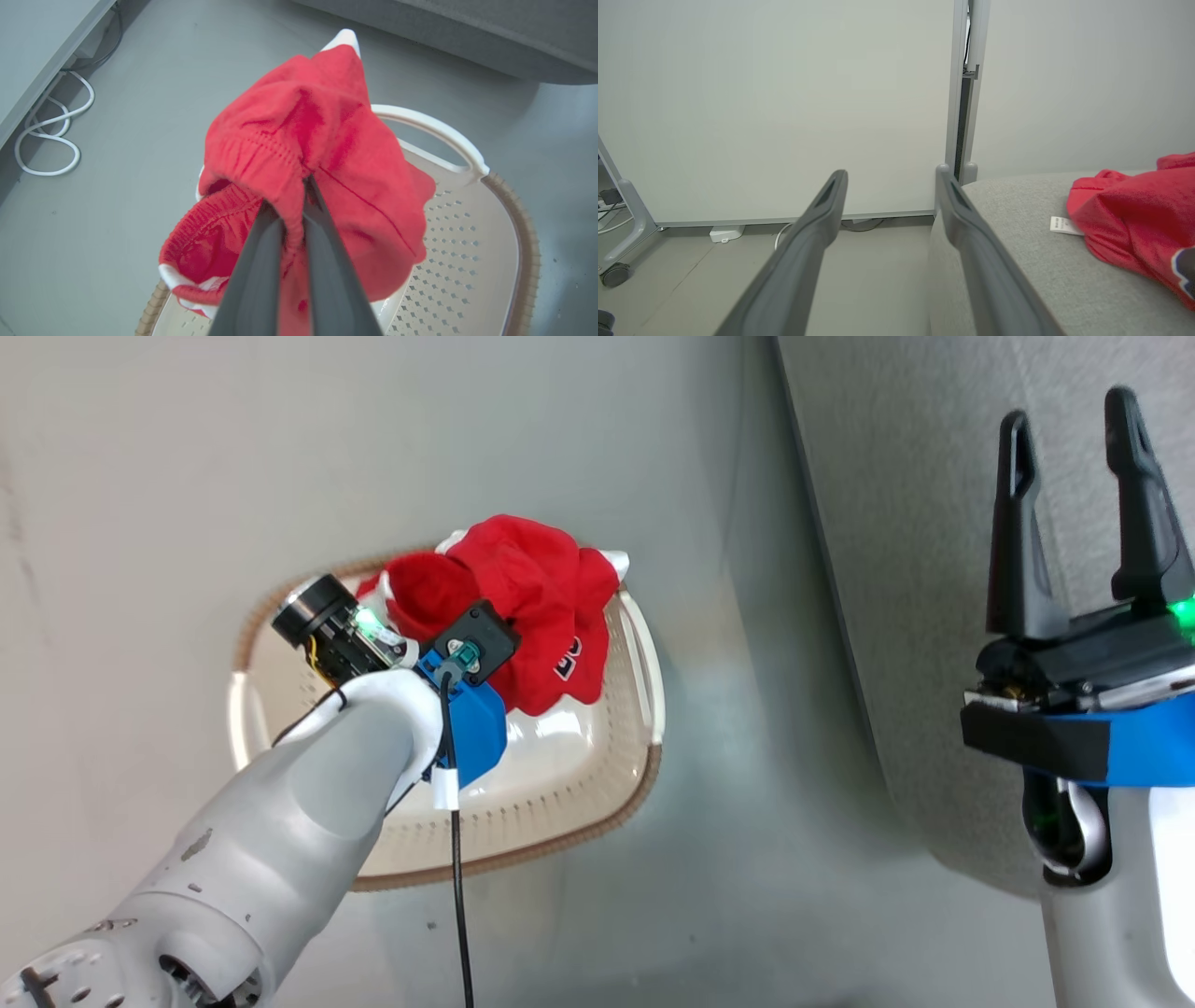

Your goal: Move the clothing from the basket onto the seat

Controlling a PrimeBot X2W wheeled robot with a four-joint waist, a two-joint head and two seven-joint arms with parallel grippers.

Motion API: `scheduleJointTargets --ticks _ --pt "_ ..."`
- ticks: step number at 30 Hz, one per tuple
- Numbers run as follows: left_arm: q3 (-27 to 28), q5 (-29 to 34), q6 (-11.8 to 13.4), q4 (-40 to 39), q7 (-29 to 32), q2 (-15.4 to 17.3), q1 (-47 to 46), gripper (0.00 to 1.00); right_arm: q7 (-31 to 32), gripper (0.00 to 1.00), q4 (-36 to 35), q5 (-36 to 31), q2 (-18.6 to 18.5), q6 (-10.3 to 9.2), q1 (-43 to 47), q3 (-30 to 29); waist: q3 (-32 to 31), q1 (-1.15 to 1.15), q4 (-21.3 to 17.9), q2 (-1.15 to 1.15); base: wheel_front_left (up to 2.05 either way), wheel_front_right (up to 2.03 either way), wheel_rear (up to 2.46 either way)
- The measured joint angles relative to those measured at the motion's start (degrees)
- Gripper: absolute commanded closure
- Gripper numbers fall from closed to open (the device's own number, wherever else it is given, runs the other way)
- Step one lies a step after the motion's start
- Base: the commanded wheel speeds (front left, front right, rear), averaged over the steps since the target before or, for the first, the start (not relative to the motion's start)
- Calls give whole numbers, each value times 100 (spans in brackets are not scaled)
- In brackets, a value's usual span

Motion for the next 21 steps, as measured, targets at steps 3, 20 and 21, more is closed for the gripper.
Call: scheduleJointTargets --ticks 3,20,21 --pt "53 -213 0 -18 -153 -31 71 100 -1 0 99 -5 -19 0 157 -11 -365 0 98 0 0 0 0" --pt "1835 -307 397 -1853 -266 359 915 100 -1 0 558 -3 13 0 1098 -132 -2261 -1 476 1 0 0 0" --pt "1948 -287 412 -1959 -265 375 1022 100 0 0 584 1 25 0 1173 -141 -2365 -1 485 0 0 0 0"
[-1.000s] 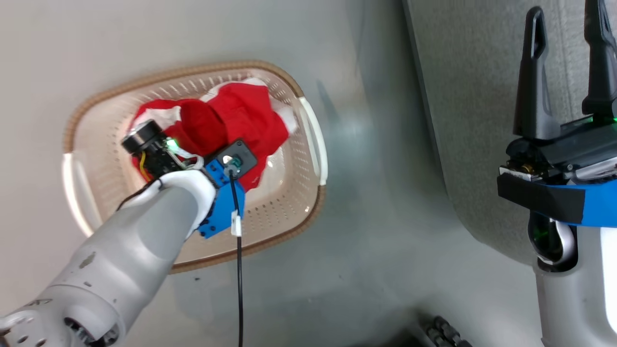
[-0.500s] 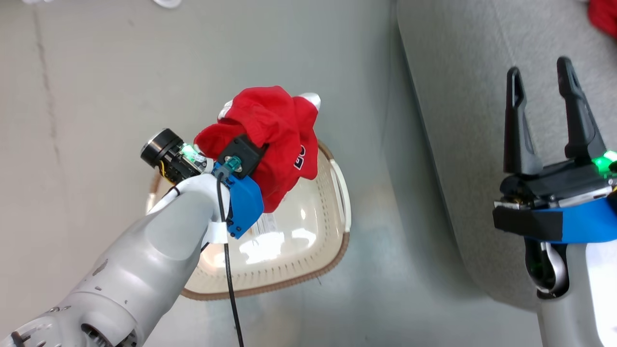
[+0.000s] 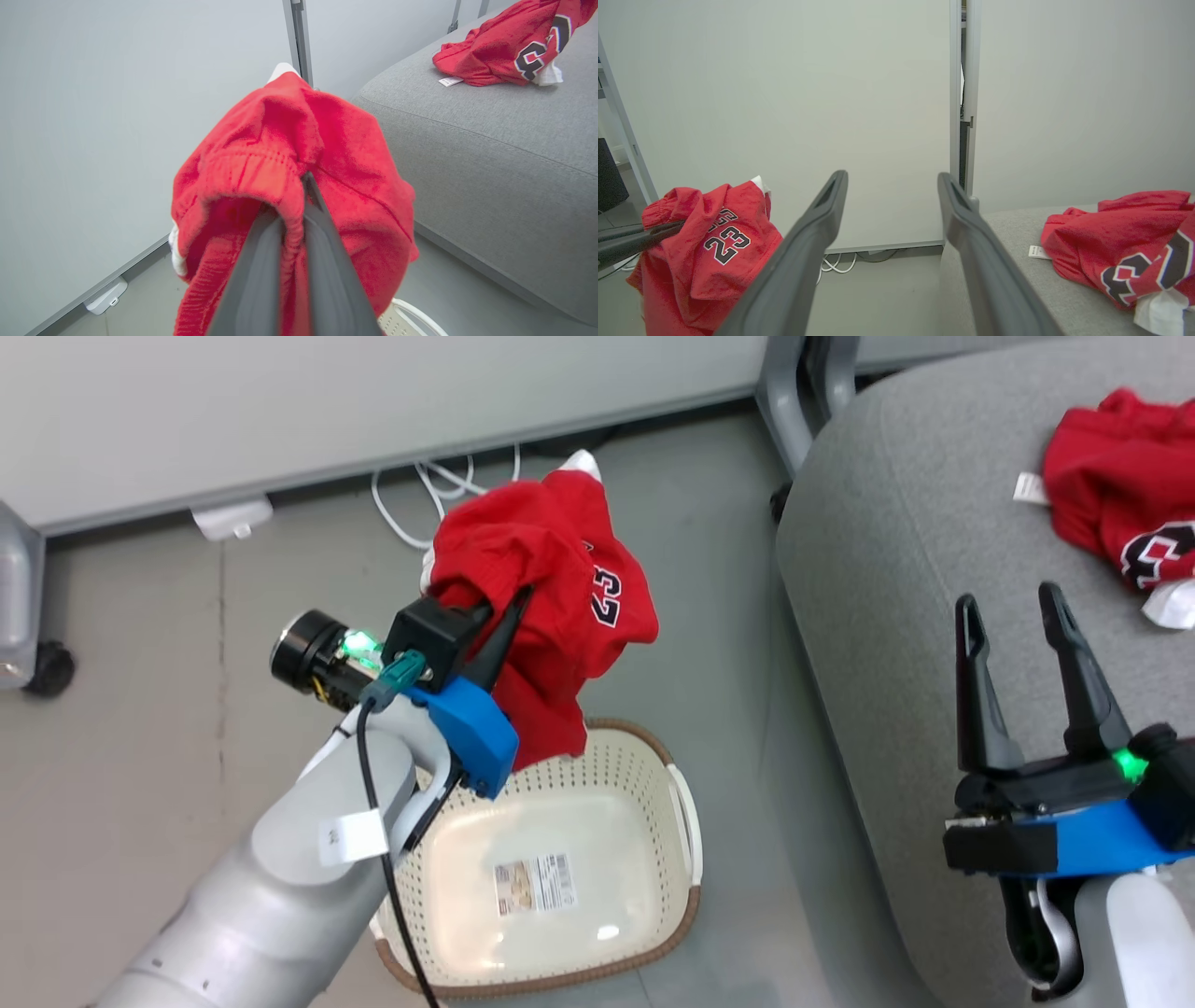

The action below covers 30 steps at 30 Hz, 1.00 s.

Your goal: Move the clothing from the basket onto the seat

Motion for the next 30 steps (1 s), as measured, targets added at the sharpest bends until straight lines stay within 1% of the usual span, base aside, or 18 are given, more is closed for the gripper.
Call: scheduleJointTargets --ticks 5,10,14,18,30 --pt "500 78 29 -432 -1 18 552 100 0 0 118 18 42 0 351 -48 -513 0 36 0 0 0 0" --pt "809 153 33 -757 0 -35 1029 100 -1 0 202 21 94 0 705 -103 -1012 0 77 0 0 0 0" --pt "861 241 26 -954 -1 -63 1326 100 -1 0 233 26 130 0 967 -126 -1363 0 130 0 0 0 0" --pt "892 328 27 -1163 -1 -64 1478 100 -1 0 236 29 153 0 1065 -136 -1578 0 218 0 0 0 0" --pt "823 385 57 -1504 0 -29 1714 100 -1 0 296 59 204 0 1133 -21 -1764 1 382 0 0 0 0"
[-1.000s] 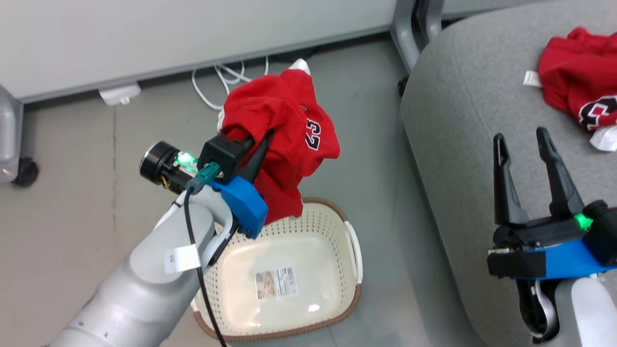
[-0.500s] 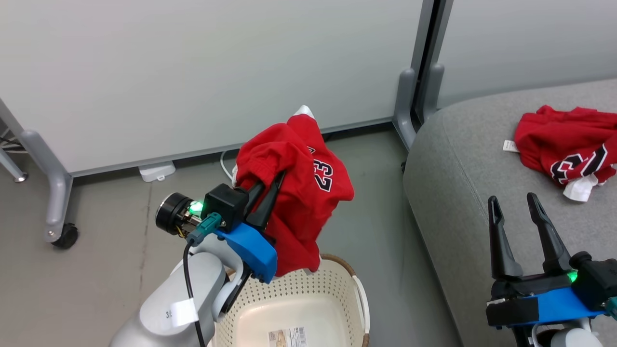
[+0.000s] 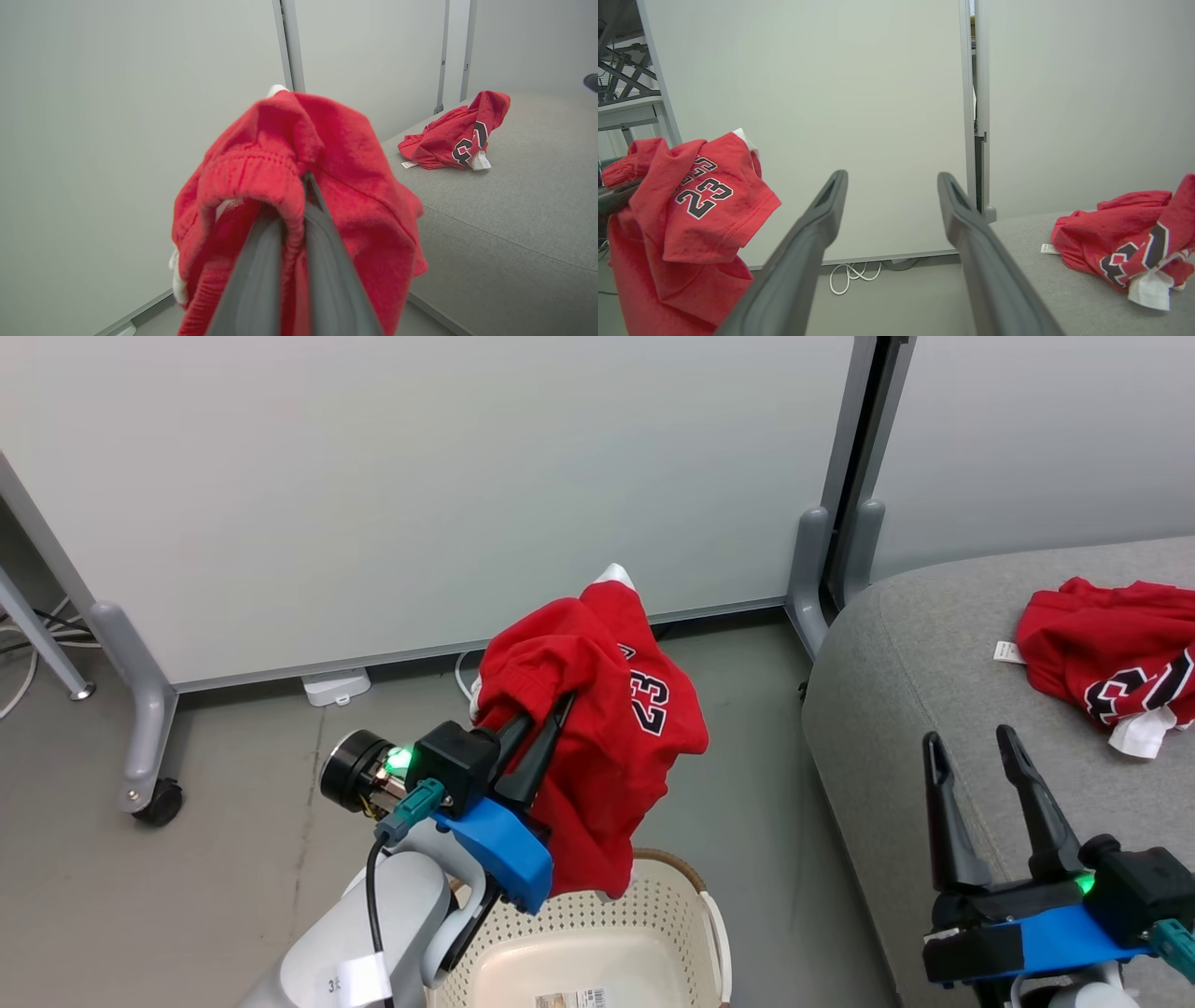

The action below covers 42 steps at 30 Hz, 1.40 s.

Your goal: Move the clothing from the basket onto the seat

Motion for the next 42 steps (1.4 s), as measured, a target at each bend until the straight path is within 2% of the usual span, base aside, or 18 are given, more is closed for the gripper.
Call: scheduleJointTargets --ticks 9,17,22,31,39,40,41,42 --pt "-26 0 38 -101 19 12 -23 100 0 0 42 63 15 0 -114 662 47 0 32 0 0 0 0" --pt "-110 42 42 -134 30 -76 -189 100 1 0 266 112 -43 0 -649 1794 172 1 119 0 0 0 0" --pt "-160 51 36 -152 32 -162 -305 100 1 0 628 108 -92 0 -1057 2245 249 1 203 0 0 0 0" --pt "-229 152 23 -223 24 -358 -553 100 0 0 1625 1 -59 0 -1879 2594 526 2 351 0 0 0 0" --pt "-349 245 -32 -276 15 -546 -727 100 1 0 2420 32 22 0 -2488 2619 750 2 517 0 0 0 0" --pt "-355 246 -38 -274 15 -559 -741 100 1 59 2477 66 25 0 -2542 2628 769 2 535 0 0 0 0" --pt "-359 247 -43 -269 15 -575 -750 100 1 90 2509 144 25 0 -2578 2647 785 2 553 0 0 0 0" --pt "-363 250 -58 -263 14 -589 -758 100 0 100 2531 216 26 0 -2608 2680 797 2 569 0 0 0 0"
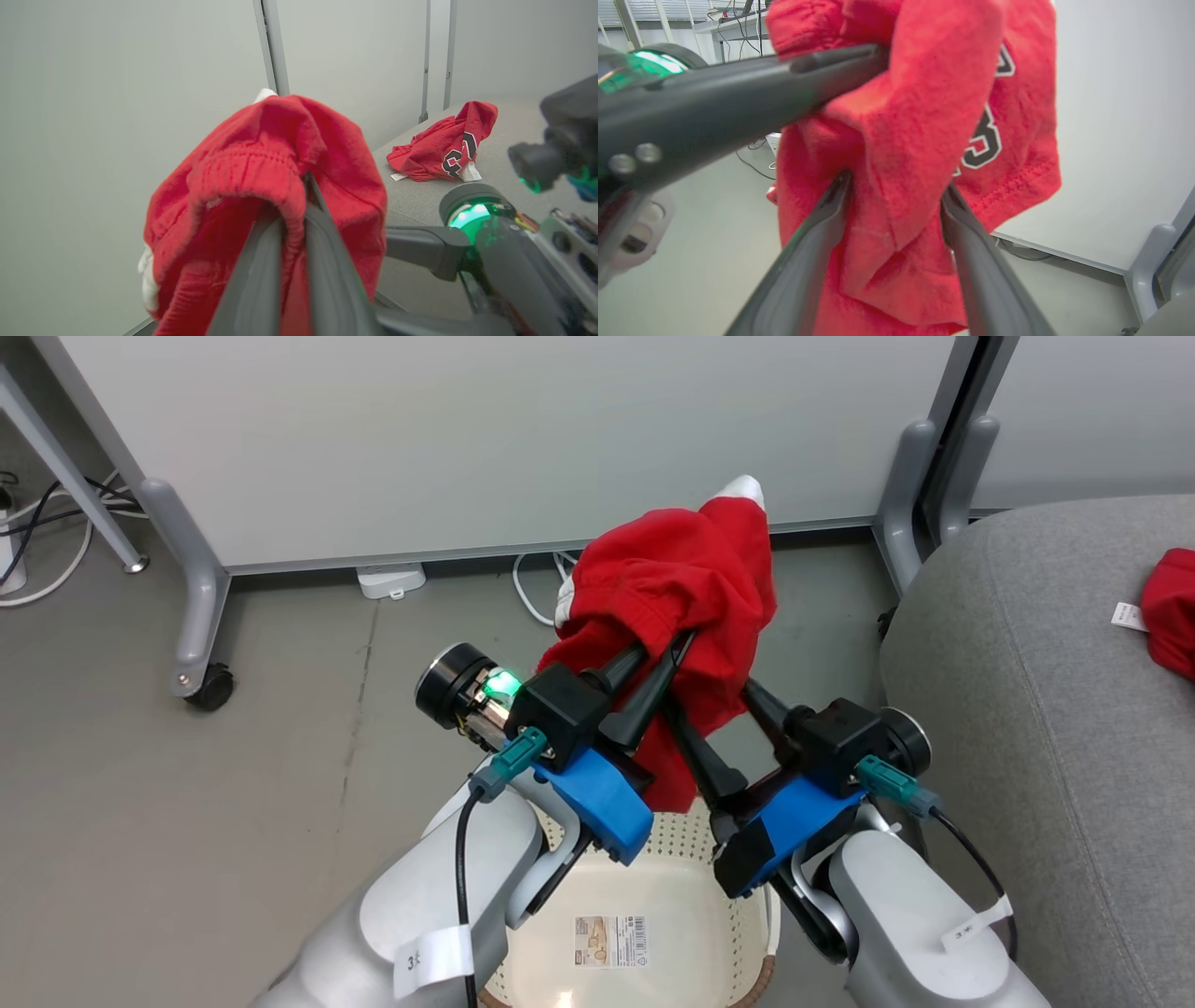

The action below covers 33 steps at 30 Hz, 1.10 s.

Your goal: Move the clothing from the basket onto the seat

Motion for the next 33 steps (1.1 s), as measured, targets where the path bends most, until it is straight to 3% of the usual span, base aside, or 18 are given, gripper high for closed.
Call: scheduleJointTargets --ticks 24,25,26,33 --pt "115 97 -69 121 -14 -54 -45 100 0 100 47 293 8 0 -92 75 1 -1 -15 0 0 0 0" --pt "143 92 -64 124 -14 -65 -38 97 0 100 47 293 8 0 -92 73 2 -1 -12 0 0 0 0" --pt "160 92 -56 127 -14 -69 -31 0 0 100 47 293 8 0 -92 70 1 -1 -9 0 0 0 0" --pt "186 140 -49 196 -15 -79 -13 0 1 100 46 293 8 0 -92 49 -4 -1 9 0 0 0 0"
